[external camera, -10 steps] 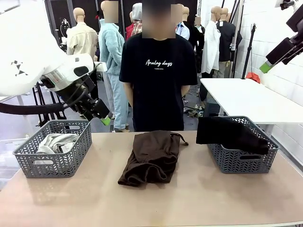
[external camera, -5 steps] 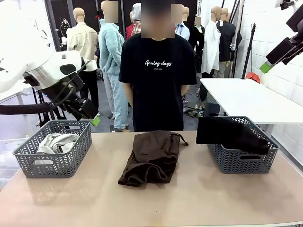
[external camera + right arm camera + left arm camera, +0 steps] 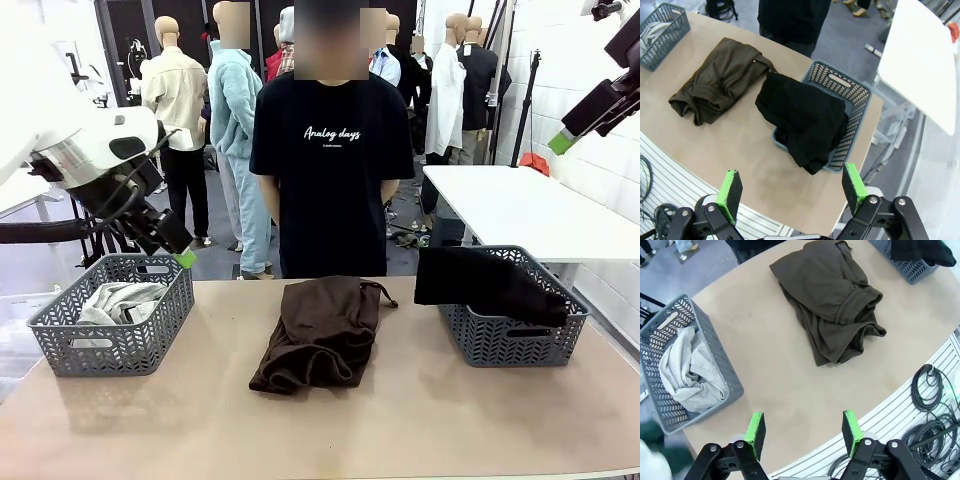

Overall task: Sort the tops and bottoms.
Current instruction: Lift clothes from the center of the table with your right hand.

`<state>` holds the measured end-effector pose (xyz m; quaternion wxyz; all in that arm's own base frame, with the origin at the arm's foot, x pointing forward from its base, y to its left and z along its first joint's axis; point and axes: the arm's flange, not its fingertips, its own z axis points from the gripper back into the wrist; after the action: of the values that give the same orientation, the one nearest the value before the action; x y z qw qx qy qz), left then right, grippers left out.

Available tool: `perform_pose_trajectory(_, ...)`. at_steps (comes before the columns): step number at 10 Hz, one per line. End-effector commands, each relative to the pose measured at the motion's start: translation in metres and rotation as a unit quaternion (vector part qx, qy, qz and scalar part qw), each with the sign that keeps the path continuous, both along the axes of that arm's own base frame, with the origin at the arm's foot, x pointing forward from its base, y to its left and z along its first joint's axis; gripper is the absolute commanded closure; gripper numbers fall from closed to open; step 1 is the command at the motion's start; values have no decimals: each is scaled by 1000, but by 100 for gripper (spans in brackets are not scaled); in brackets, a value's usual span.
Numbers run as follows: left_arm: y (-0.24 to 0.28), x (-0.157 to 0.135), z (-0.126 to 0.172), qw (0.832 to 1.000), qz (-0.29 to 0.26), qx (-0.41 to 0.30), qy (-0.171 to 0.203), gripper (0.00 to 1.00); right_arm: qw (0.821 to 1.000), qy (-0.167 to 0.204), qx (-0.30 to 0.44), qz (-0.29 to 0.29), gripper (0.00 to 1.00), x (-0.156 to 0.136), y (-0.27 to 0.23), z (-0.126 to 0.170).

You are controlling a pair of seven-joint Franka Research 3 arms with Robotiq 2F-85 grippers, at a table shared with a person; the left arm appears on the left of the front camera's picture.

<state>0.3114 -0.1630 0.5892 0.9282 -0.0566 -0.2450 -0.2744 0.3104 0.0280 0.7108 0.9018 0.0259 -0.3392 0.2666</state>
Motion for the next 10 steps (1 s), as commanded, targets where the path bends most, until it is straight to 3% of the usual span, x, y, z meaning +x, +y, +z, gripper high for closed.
perform_pose_trajectory(1,13,-9,-7,1000,-6,-1,-2,20,1000,2,-7,2,0,1,0,1)
perform_pose_trajectory(2,10,-10,-9,1000,-6,1,9,20,1000,2,-7,2,0,1,0,1)
perform_pose_trajectory(3,3,-3,1,1000,2,-2,-2,20,1000,0,0,0,0,0,0,0)
perform_pose_trajectory(4,3,-3,1,1000,2,-2,-2,20,999,-13,31,39,0,16,13,-1)
perform_pose_trajectory(8,3,-3,1,1000,2,-2,-2,20,982,32,102,159,0,103,89,-27)
perform_pose_trajectory(10,3,-3,1,1000,2,-2,-2,20,969,82,123,196,0,152,136,-68)
